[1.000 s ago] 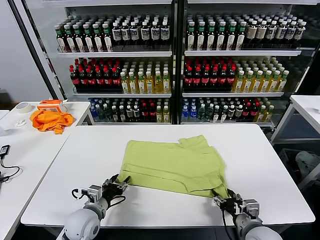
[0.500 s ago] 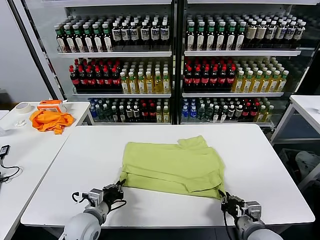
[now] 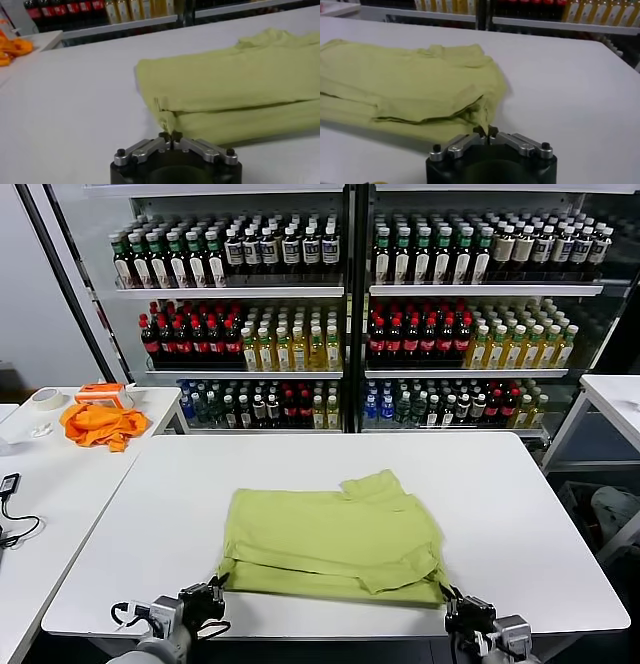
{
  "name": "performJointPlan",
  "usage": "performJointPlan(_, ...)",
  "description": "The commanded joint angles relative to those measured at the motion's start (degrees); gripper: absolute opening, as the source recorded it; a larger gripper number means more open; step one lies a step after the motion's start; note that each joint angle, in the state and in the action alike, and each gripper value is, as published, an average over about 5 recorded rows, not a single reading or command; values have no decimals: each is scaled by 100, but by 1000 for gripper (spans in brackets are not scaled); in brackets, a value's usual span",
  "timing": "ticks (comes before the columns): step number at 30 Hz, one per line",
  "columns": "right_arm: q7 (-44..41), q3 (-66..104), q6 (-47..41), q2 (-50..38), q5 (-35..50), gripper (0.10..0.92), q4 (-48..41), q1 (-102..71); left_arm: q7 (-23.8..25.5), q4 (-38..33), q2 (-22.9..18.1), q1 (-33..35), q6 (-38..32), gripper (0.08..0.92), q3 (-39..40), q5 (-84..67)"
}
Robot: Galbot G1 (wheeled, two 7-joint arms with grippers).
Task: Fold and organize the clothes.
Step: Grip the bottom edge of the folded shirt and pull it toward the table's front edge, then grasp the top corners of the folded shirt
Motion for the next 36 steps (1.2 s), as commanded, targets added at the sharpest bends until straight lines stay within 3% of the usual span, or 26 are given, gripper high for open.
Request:
performJointPlan(1,6,32,-27,-20,-200,168,277,-382,-98,-604,135,516,14,89,-88,20)
performJointPlan(6,172,262,-220,-66,-183,314,564,-338,27,-871,213,494,-26,189,-221,36)
performJointPlan(13,363,580,-302,-306,325,504,834,342,321,-590,417,-67,-349,397,-615,-417)
performJointPlan(16,416,416,-301,-356,651,582,486,1116,372,-275,443,-528,-597,483,-548,-693)
performJointPlan(23,584,-930,-308,67,891,779,-1242,3553,614,1189,254,-2054,-778,709,80,-800)
performJointPlan(28,556,-1481,-310,284,914,820,-2289,4710,796,1871,285,-2650,-928,811,432,-830)
performJointPlan(36,422,-2077,-306,904,852,823,-3609,5672,905,2795,223,-3461,-937,822,901,-869)
